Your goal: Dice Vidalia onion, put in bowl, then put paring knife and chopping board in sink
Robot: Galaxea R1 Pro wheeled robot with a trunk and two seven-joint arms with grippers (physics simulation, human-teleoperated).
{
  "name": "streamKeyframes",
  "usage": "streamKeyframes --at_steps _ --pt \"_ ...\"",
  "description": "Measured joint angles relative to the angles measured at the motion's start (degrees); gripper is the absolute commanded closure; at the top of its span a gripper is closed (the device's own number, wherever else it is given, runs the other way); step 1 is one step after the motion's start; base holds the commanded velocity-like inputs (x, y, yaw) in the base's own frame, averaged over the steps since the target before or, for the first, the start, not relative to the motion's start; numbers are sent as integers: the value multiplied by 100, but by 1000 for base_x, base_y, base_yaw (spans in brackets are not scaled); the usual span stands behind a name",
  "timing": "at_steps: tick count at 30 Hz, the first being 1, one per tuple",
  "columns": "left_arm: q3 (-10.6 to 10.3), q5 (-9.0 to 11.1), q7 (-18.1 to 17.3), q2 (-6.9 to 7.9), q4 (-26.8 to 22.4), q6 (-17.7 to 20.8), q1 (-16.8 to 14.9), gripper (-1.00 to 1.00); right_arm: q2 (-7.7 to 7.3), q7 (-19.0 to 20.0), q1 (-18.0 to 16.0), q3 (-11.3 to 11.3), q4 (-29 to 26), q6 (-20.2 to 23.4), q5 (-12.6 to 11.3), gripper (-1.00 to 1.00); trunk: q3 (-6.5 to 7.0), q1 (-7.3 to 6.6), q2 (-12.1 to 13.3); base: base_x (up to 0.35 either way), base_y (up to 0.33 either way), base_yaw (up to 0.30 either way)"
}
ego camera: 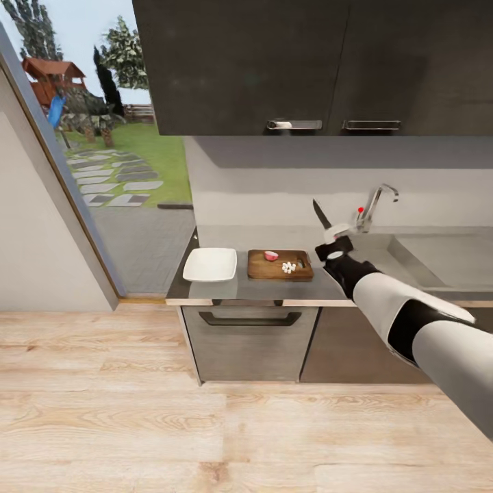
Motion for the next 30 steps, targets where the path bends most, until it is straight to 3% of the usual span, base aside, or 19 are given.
streamKeyframes --at_steps 5,6,7,10,12,14,16,19,22,24,28,30 --pt "17 37 9 -7 -10 765 0 -100 253 -65 -5 358 -2 -11 1 100 0 0 0 0 0 0" --pt "17 50 6 -11 -11 839 0 -100 278 -65 -5 454 -4 -12 1 100 0 0 0 0 0 0" --pt "18 68 0 -15 -8 916 0 -100 309 -52 -4 715 -4 -20 1 100 0 0 0 0 0 0" --pt "17 78 -7 -17 -4 961 0 -100 366 -29 -1 1002 -3 -39 2 100 0 0 0 0 0 0" --pt "21 114 -8 -17 -3 962 0 -100 412 27 5 1056 -1 -133 3 100 0 0 0 0 0 0" --pt "22 274 -9 -17 -3 959 0 -100 446 153 18 1080 2 -274 7 100 0 0 0 0 0 0" --pt "23 588 -21 -12 -2 953 -1 -100 544 306 38 1092 -2 -337 13 100 0 0 0 38 0 0" --pt "12 886 -33 8 -2 949 0 -100 719 339 79 1101 -11 -352 13 100 -1 -2 -1 156 0 0" --pt "6 954 -42 16 -8 948 0 -100 777 278 106 1109 -42 -347 11 100 -1 -2 -1 245 0 0" --pt "5 967 -44 23 -9 945 0 -100 784 -26 161 1188 -66 -342 12 100 -1 -3 -1 291 0 0" --pt "5 972 -44 27 -10 942 0 -100 794 -1381 512 2140 -63 -334 12 100 -1 -2 0 248 0 0" --pt "5 973 -44 32 -10 940 0 -100 800 -1805 679 2395 -50 -331 15 100 -1 -1 0 63 0 0"
